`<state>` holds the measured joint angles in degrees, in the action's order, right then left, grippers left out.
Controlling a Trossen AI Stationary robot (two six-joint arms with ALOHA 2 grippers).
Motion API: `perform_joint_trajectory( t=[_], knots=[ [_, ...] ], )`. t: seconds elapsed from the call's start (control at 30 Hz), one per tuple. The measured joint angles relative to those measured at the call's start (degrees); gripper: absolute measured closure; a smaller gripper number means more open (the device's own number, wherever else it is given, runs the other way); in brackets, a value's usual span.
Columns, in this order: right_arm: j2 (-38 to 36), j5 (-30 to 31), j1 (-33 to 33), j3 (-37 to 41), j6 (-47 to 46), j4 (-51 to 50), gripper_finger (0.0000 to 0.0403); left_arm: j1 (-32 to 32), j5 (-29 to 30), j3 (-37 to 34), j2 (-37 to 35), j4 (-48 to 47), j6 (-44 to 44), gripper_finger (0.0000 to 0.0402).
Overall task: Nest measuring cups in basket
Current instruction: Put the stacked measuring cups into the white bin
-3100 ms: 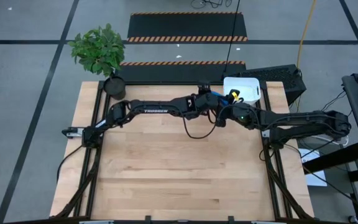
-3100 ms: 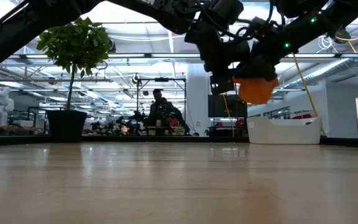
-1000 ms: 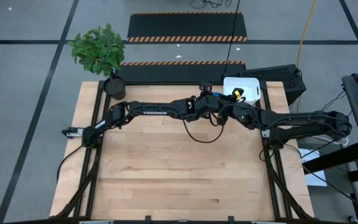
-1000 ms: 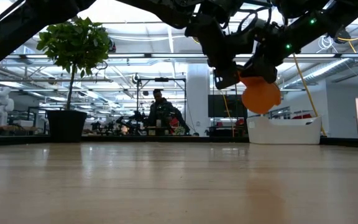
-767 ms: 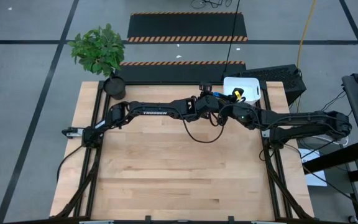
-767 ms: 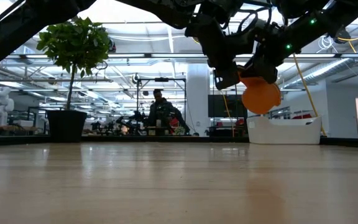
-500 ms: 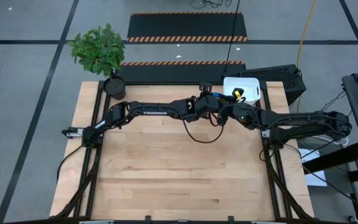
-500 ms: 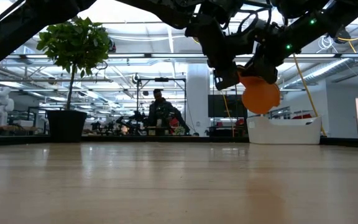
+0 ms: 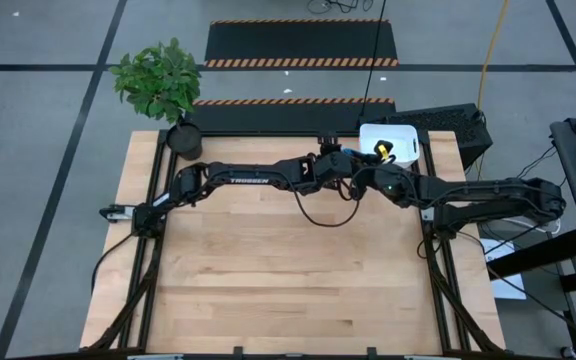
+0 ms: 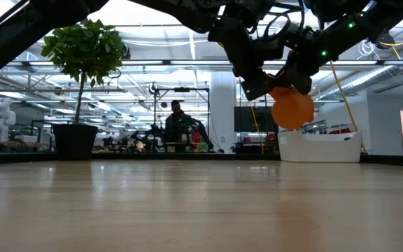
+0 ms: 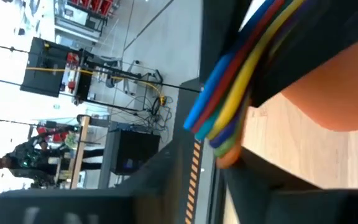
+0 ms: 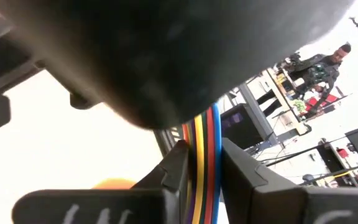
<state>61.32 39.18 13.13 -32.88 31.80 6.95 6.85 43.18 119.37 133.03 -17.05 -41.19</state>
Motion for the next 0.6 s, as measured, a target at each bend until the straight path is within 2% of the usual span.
perform_joint_trajectory(
  t=[0.17,0.3,0.47,0.6],
  knots=[
    [0.1,-0.3,0.0,0.1,0.1,-0.9,0.0356,0.0,1.2,0.1,0.0,-3.6,1.9,0.0212],
    [0.1,-0.5,0.0,0.1,0.4,-1.3,0.0356,0.5,1.5,0.1,-0.2,-6.2,2.8,0.0171],
    [0.0,0.0,0.1,0.2,0.4,-2.1,0.0356,1.3,0.0,0.2,-2.6,-12.8,7.3,0.0157],
    [-0.9,0.1,0.2,0.2,0.3,-2.8,0.0356,3.2,-6.5,0.0,-5.7,-21.8,14.5,0.0163]
  ],
)
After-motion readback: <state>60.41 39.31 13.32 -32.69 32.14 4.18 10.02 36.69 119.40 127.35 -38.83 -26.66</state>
